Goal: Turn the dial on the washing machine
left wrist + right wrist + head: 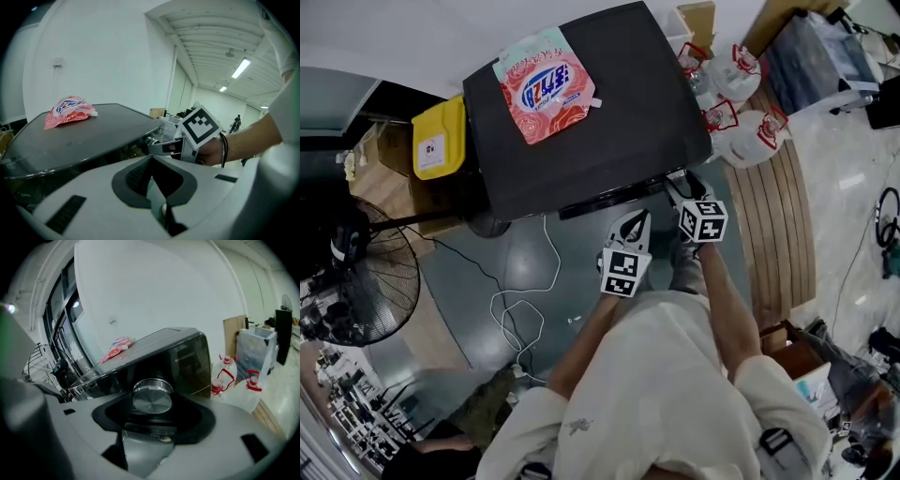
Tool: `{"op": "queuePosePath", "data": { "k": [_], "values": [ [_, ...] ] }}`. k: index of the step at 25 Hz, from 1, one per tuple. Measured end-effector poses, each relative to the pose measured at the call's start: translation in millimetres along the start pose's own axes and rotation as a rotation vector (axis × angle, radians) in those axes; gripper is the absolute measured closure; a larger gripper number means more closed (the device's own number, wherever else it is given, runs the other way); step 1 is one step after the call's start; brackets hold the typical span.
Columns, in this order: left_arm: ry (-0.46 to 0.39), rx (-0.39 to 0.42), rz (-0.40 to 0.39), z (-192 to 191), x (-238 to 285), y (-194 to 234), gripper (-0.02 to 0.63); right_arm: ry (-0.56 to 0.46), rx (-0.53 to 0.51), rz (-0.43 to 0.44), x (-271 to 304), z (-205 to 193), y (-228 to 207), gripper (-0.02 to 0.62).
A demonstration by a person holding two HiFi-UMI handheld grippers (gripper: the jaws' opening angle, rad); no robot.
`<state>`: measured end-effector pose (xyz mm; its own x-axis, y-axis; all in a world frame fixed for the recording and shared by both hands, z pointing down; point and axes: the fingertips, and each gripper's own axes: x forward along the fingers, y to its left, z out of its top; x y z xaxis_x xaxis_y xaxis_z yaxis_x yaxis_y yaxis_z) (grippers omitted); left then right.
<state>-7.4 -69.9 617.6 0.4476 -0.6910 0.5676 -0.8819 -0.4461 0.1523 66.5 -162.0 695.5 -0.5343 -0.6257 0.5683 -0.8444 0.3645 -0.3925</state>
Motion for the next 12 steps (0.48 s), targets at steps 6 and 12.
{"op": "queuePosePath", "data": {
  "k": [6, 12],
  "values": [
    [-0.001, 0.000, 0.004, 1.5, -1.0, 1.4, 0.594, -0.009, 0.059, 0.022, -0.4, 1.0, 0.2, 0.319],
    [-0.004, 0.001, 0.007, 4.0, 0.2, 0.6, 0.594, -0.016, 0.125, 0.045, -0.8, 1.8, -1.0, 0.319]
  ]
}}
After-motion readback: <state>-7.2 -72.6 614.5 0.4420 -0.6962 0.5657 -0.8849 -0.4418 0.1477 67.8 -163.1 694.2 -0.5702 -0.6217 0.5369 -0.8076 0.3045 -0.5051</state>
